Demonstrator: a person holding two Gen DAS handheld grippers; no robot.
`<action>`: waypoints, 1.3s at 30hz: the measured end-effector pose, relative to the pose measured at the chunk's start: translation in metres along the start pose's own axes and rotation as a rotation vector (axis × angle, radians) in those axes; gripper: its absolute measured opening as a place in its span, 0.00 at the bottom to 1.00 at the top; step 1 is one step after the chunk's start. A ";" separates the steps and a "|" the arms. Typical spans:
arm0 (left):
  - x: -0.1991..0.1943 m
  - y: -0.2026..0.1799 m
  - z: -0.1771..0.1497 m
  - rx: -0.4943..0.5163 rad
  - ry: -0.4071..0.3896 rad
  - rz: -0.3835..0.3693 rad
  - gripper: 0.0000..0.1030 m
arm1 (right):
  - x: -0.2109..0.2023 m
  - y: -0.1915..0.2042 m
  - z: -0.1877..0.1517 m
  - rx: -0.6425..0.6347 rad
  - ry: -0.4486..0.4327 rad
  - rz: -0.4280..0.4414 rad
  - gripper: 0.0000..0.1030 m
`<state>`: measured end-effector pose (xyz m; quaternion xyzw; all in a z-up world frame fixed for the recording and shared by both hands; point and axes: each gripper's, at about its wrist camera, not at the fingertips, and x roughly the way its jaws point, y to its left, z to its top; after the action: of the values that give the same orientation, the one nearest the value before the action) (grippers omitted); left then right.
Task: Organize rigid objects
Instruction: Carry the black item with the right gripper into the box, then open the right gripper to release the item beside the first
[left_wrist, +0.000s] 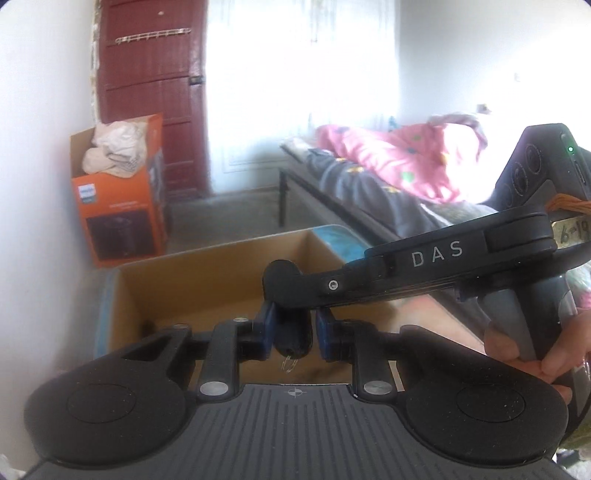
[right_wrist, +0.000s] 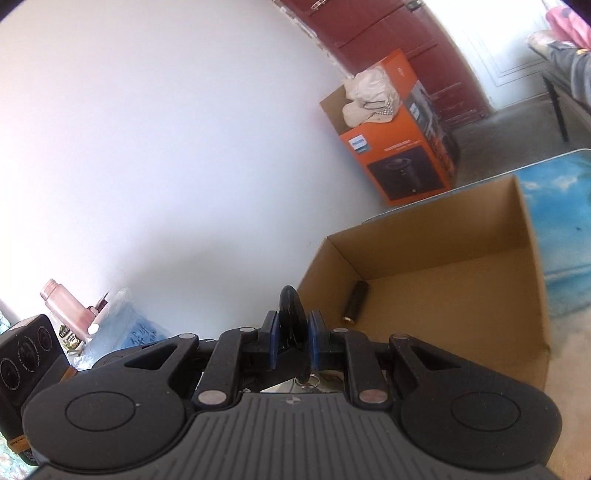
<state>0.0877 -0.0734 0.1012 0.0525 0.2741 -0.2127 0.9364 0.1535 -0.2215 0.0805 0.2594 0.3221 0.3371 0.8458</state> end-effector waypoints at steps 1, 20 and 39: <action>0.010 0.008 0.007 -0.011 0.018 0.015 0.22 | 0.014 -0.002 0.011 0.009 0.023 0.006 0.18; 0.199 0.126 0.014 -0.078 0.495 0.191 0.23 | 0.257 -0.139 0.074 0.352 0.476 -0.079 0.18; 0.080 0.099 0.037 -0.080 0.230 0.152 0.41 | 0.150 -0.094 0.091 0.270 0.283 -0.006 0.25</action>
<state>0.2088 -0.0209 0.0877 0.0599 0.3830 -0.1229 0.9136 0.3413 -0.1911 0.0232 0.3195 0.4809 0.3212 0.7506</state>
